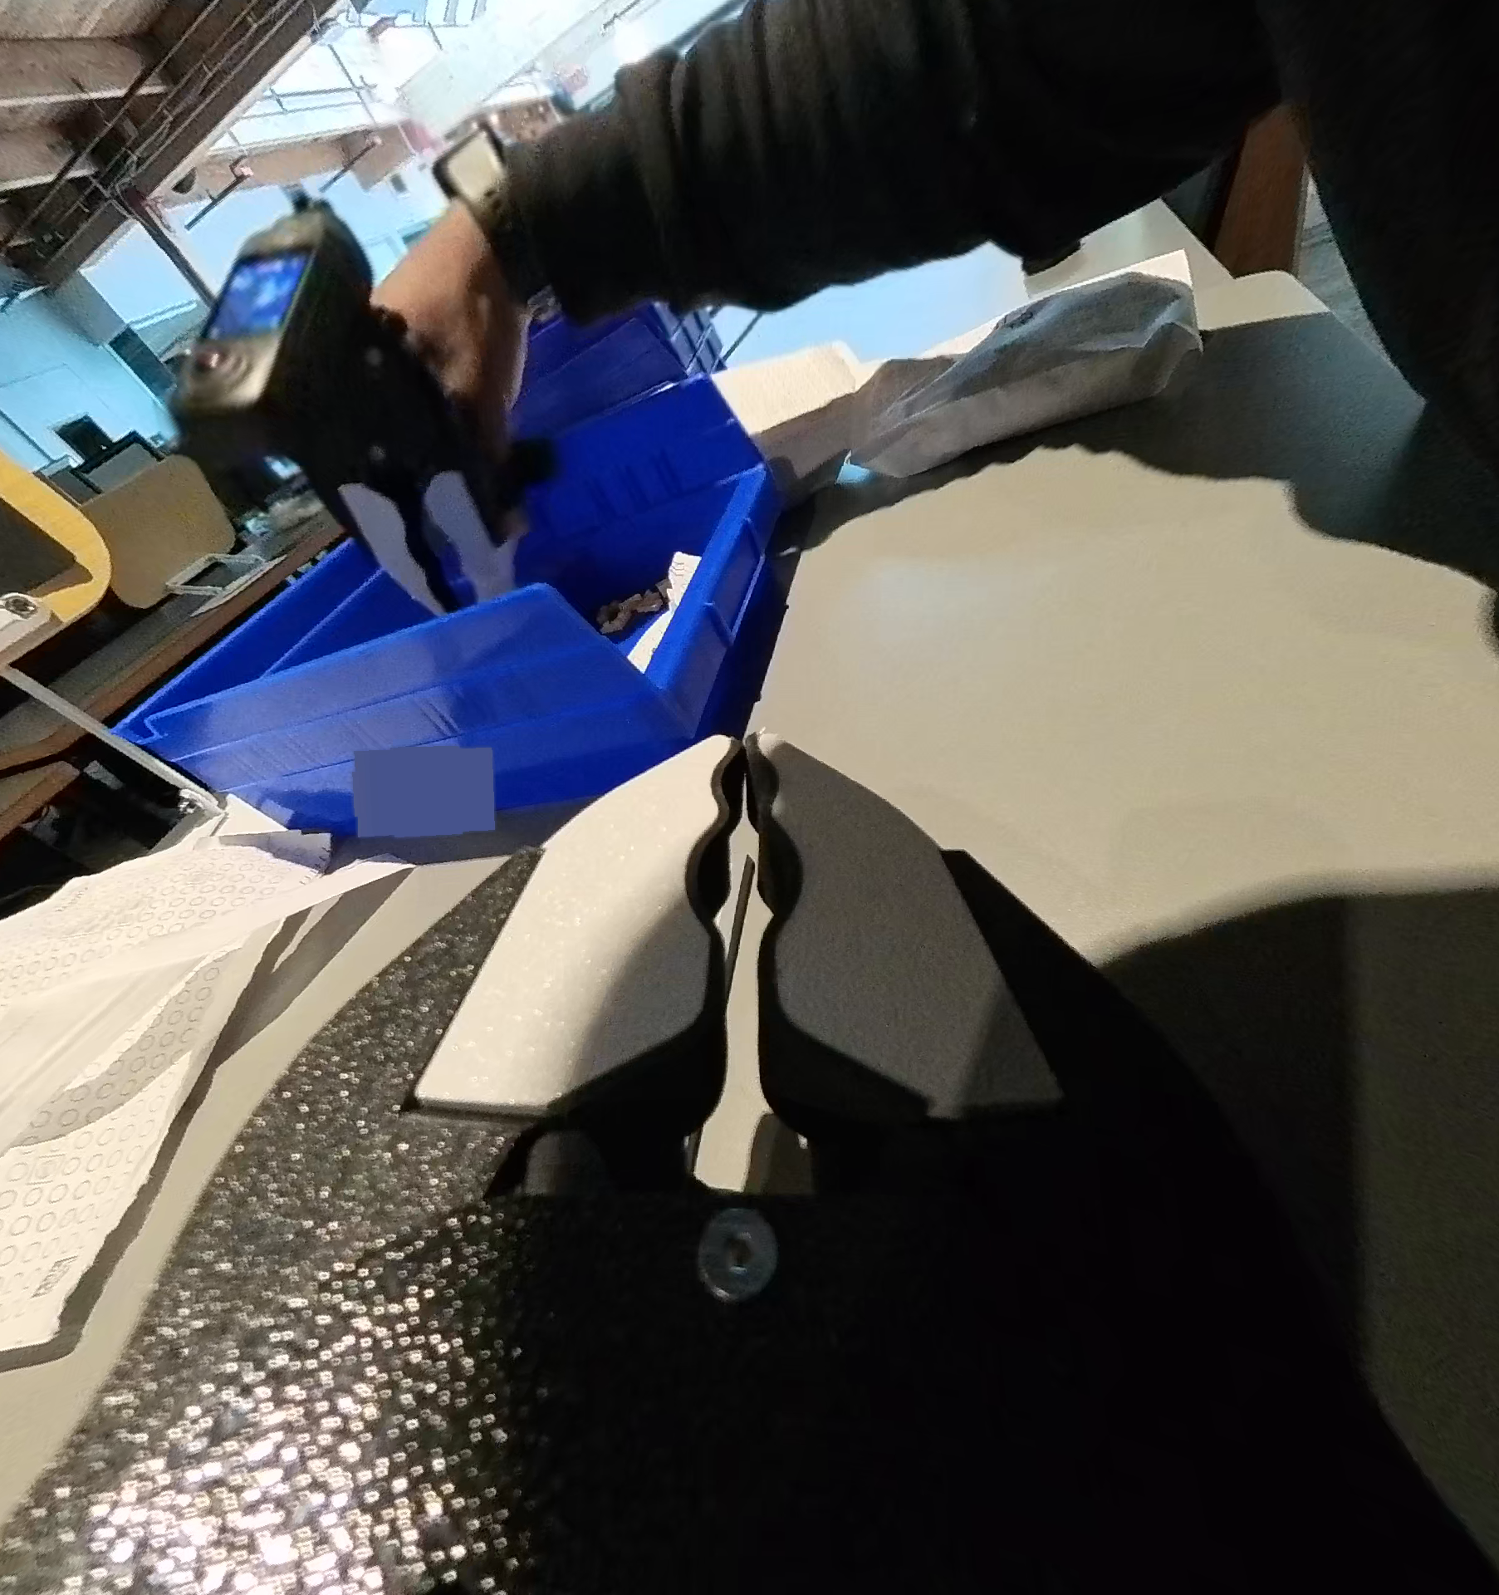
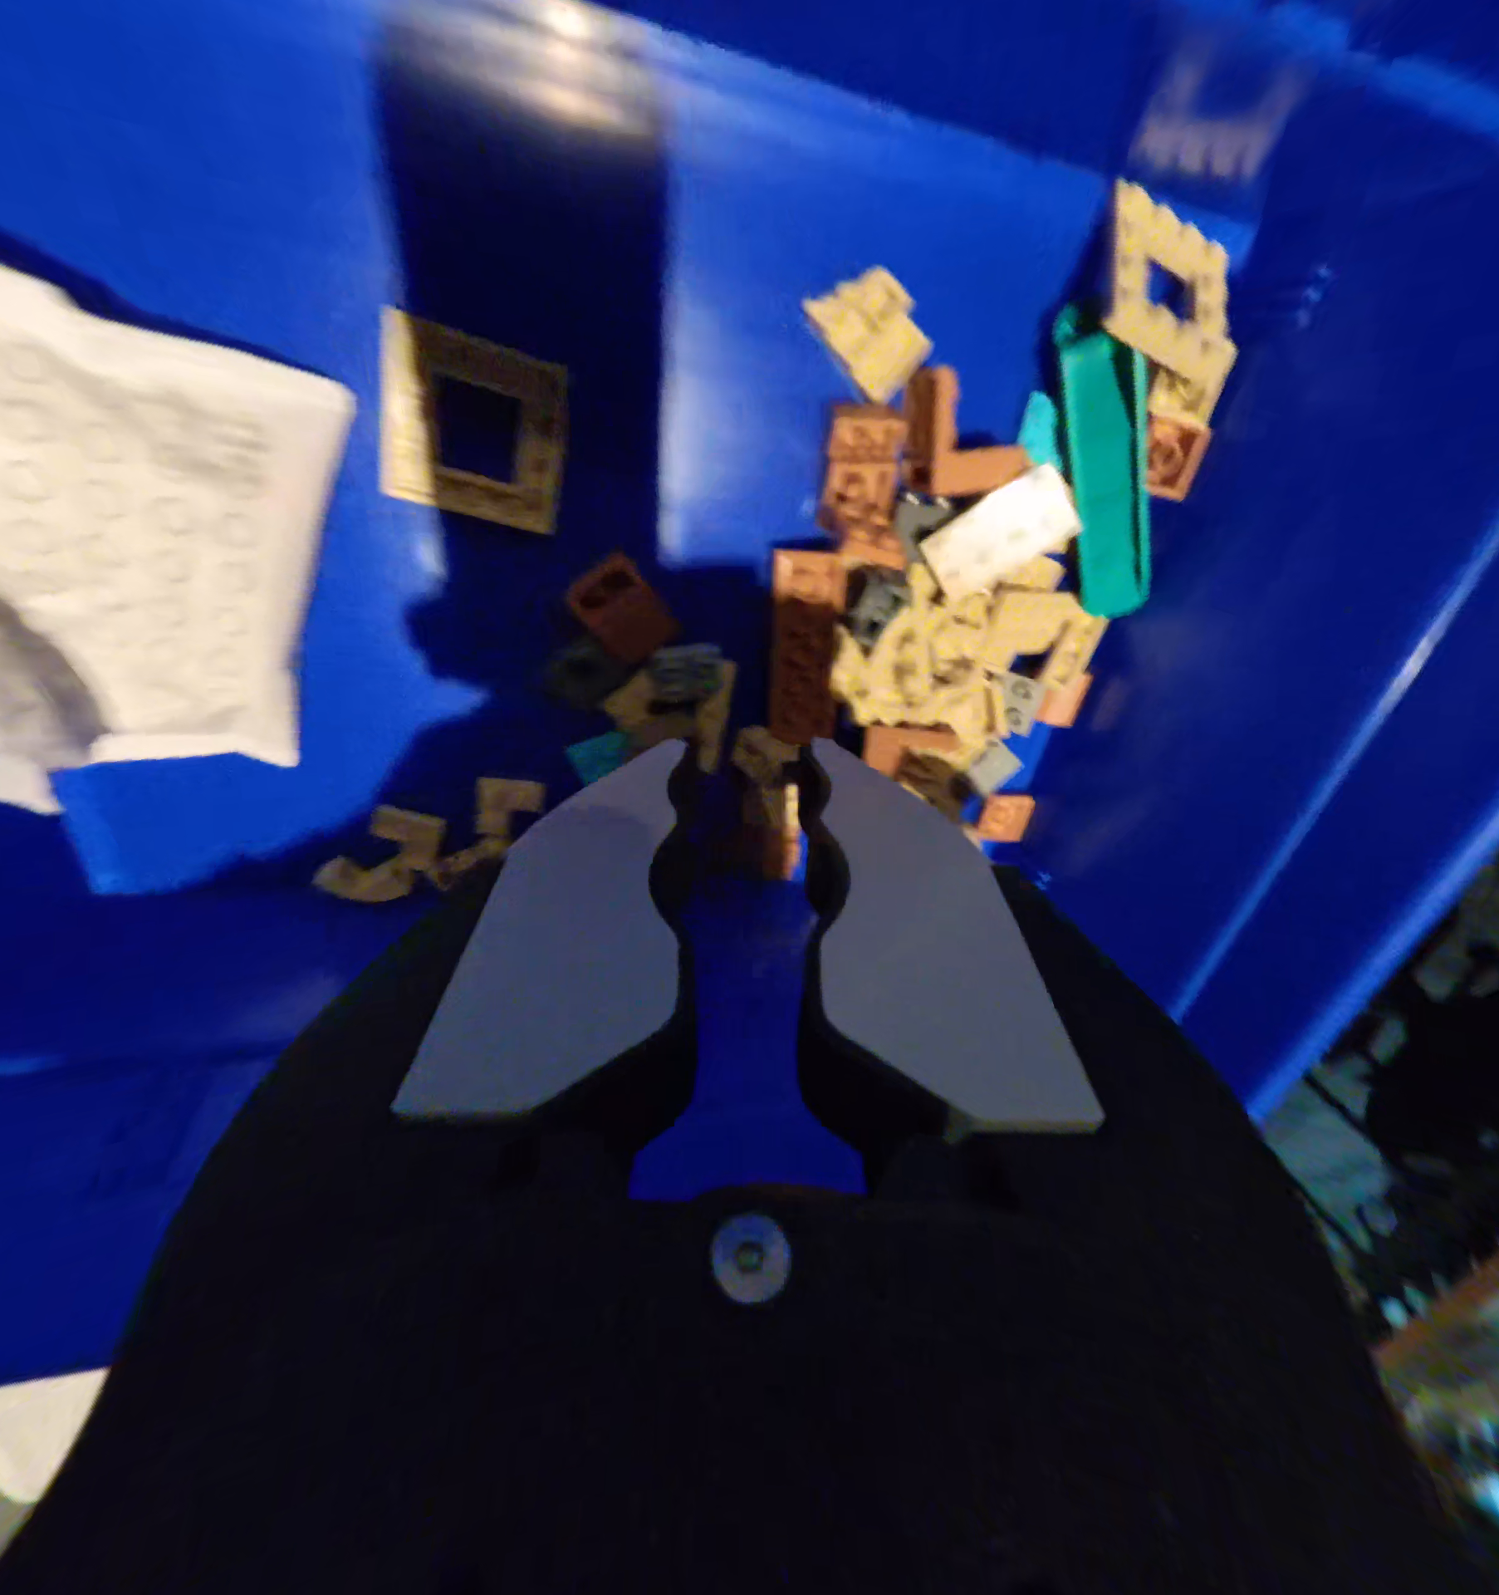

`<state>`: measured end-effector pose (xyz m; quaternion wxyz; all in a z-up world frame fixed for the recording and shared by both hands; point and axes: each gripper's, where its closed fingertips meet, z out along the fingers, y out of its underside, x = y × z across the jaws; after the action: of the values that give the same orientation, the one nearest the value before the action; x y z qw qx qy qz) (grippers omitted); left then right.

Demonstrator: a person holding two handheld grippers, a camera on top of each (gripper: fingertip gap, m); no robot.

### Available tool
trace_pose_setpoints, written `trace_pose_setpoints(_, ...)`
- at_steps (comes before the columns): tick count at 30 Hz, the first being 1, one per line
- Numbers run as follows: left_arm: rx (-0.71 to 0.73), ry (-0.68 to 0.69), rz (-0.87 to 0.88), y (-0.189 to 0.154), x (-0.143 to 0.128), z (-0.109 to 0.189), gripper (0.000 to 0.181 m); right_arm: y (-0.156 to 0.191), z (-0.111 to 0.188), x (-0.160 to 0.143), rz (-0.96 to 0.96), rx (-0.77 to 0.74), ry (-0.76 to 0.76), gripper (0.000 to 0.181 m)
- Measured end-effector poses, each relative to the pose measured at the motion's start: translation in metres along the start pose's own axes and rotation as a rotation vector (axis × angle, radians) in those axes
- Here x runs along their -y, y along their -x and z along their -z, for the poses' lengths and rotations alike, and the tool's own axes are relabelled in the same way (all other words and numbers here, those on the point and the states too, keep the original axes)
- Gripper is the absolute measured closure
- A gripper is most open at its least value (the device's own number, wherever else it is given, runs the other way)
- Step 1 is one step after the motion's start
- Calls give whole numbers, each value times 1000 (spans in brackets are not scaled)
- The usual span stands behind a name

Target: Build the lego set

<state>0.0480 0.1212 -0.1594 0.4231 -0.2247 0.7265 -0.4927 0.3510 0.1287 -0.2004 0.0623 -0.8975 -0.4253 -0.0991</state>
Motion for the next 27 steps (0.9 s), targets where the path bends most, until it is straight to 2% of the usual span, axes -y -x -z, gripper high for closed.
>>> trace_pose_setpoints(2, -1, 2, -1, 0, 0, 0, 181, 16, -1, 11, 39, 51, -73, 159)
trace_pose_setpoints(4, -1, 5, -4, -1, 0, 0, 181, 30, -9, 15, 83, 93, -77, 154)
trace_pose_setpoints(6, -2, 6, -6, -1, -1, -1, 181, 30, -17, 6, 129, 67, 13, 145)
trace_pose_setpoints(13, -1, 5, -9, -1, -1, 0, 181, 24, -19, 15, 174, 31, 29, 142)
trace_pose_setpoints(16, -1, 6, -8, -1, -1, 0, 181, 29, -27, 20, 211, 53, 53, 146)
trace_pose_setpoints(19, 1, 13, -9, 0, -2, 0, 181, 27, -33, 18, 234, 63, 102, 164)
trace_pose_setpoints(27, 4, 15, -12, 0, -2, 0, 181, -10, -31, -21, 120, -22, 263, 164)
